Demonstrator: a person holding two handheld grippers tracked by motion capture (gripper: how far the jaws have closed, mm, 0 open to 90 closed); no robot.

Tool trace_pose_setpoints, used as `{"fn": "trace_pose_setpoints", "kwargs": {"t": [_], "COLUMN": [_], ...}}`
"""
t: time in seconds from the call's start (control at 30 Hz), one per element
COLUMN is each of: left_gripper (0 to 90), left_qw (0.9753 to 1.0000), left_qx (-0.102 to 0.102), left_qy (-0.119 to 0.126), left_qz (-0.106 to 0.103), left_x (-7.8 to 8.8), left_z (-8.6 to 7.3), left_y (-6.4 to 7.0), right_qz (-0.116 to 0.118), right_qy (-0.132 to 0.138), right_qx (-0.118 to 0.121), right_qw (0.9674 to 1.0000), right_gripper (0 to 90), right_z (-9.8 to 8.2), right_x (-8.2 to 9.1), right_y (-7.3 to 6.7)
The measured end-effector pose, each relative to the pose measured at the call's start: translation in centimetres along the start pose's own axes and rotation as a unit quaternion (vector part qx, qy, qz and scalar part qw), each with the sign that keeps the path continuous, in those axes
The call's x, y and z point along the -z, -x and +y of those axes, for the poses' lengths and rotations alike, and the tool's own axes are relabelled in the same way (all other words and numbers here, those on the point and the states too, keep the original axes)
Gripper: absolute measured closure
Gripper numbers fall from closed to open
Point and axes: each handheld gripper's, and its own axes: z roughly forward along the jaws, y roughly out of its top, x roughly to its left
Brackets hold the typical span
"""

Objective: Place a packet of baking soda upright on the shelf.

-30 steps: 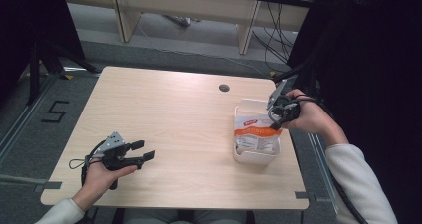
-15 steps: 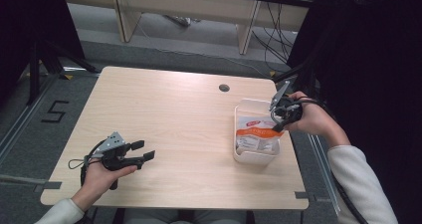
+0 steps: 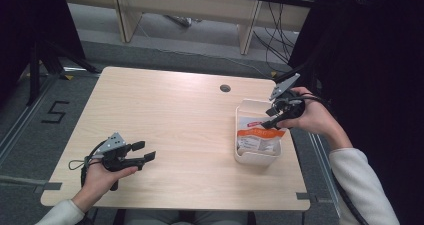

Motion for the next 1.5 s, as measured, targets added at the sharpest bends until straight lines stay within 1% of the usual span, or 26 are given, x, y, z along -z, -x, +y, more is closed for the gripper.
{"fn": "trace_pose_setpoints", "kwargs": {"t": [0.07,0.23,0.3,0.33,0.5,0.6,0.63,0.67,0.73,0.77,0.8,0.87,0.9,0.93,1.0,1.03,1.07,1.13,1.17,1.2,1.23,1.27,1.3,1.33,1.4,1.5], "left_gripper": [35.6,35.6,35.6,35.6,35.6,35.6,35.6,35.6,35.6,35.6,35.6,35.6,35.6,35.6,35.6,35.5,35.5,35.5,35.4,35.4,35.3,35.3,35.2,35.2,34.9,34.9], "left_qw": [1.0,1.0,1.0,1.0,1.0,1.0,1.0,1.0,1.0,1.0,1.0,0.9999,0.9999,0.9999,0.9999,0.9999,0.9999,0.9999,0.9998,0.9998,0.9997,0.9997,0.9997,0.9997,0.9996,0.9999], "left_qx": [-0.005,-0.006,-0.006,-0.006,-0.007,-0.007,-0.008,-0.008,-0.008,-0.002,-0.004,-0.012,-0.012,-0.012,-0.012,-0.009,-0.007,-0.013,-0.018,-0.018,-0.022,-0.024,-0.022,-0.023,-0.028,-0.016], "left_qy": [0.003,0.003,0.002,0.002,0.002,0.002,0.001,0.001,0.002,0.002,0.002,0.004,0.006,0.006,0.007,0.006,0.007,0.004,0.002,0.0,-0.001,0.001,-0.002,-0.002,-0.003,-0.005], "left_qz": [0.001,-0.001,-0.001,-0.001,-0.002,-0.001,-0.001,-0.001,-0.002,0.0,0.001,0.0,-0.001,0.003,0.002,0.005,0.008,0.007,0.003,0.005,0.002,-0.001,0.0,0.001,-0.001,0.0], "left_x": [0.0,0.0,0.0,0.0,0.0,0.0,0.0,0.0,0.1,0.1,0.1,0.2,0.2,0.4,0.4,0.5,0.5,0.6,0.5,0.5,0.5,0.4,0.5,0.5,0.5,0.4], "left_z": [0.1,0.0,0.0,0.0,0.0,0.0,0.0,0.0,0.0,0.0,0.0,0.1,0.2,0.2,0.2,0.2,0.2,0.2,0.1,0.1,0.2,0.1,0.1,0.1,0.2,0.1], "left_y": [-0.1,-0.1,-0.1,-0.1,-0.1,-0.1,-0.1,-0.1,-0.1,0.0,0.0,-0.1,-0.1,-0.1,-0.1,-0.1,0.0,0.0,-0.1,-0.1,-0.1,0.0,0.0,0.1,0.1,0.1], "right_qz": [0.001,-0.011,-0.018,-0.019,-0.022,-0.021,-0.022,-0.02,-0.02,-0.017,-0.01,-0.01,-0.004,0.006,0.018,0.032,0.032,0.044,0.048,0.055,0.056,0.063,0.061,0.061,0.069,0.068], "right_qy": [0.011,0.029,0.041,0.059,0.075,0.093,0.096,0.102,0.108,0.11,0.108,0.113,0.117,0.12,0.131,0.143,0.143,0.144,0.142,0.143,0.137,0.113,0.104,0.107,0.104,0.096], "right_qx": [0.0,0.018,0.025,0.036,0.03,0.045,0.041,0.055,0.059,0.073,0.076,0.083,0.094,0.088,0.084,0.085,0.085,0.074,0.06,0.059,0.055,0.059,0.064,0.048,0.047,0.036], "right_qw": [0.9999,0.9994,0.9987,0.9974,0.9965,0.9945,0.9943,0.993,0.9922,0.9911,0.9912,0.9901,0.9886,0.9889,0.9876,0.9855,0.9855,0.9858,0.987,0.9864,0.9874,0.9899,0.9906,0.9913,0.991,0.9924], "right_gripper": [41.2,39.9,39.6,39.5,40.0,41.8,42.3,42.7,43.0,43.0,43.1,43.0,43.0,42.9,42.8,43.8,43.8,43.9,44.1,45.0,44.1,44.3,44.1,43.5,43.3,42.0], "right_z": [0.5,1.9,2.6,3.1,4.0,4.6,4.8,5.0,5.2,5.3,5.3,5.1,5.0,4.7,3.9,2.8,2.8,1.6,0.9,0.2,-0.2,-0.5,-0.9,-1.2,-1.6,-2.1], "right_x": [0.2,0.5,0.5,0.4,-0.1,-0.5,-0.5,-0.7,-0.9,-1.2,-1.5,-2.2,-2.6,-3.1,-4.6,-6.6,-6.6,-8.9,-9.9,-11.2,-11.9,-12.6,-13.0,-13.2,-13.4,-13.1], "right_y": [-0.4,-1.5,-2.0,-2.5,-3.8,-5.0,-5.6,-6.0,-7.1,-7.6,-8.2,-9.4,-10.0,-10.7,-12.0,-13.1,-13.1,-14.2,-14.7,-15.2,-15.5,-15.9,-16.1,-16.3,-16.5,-16.6]}}
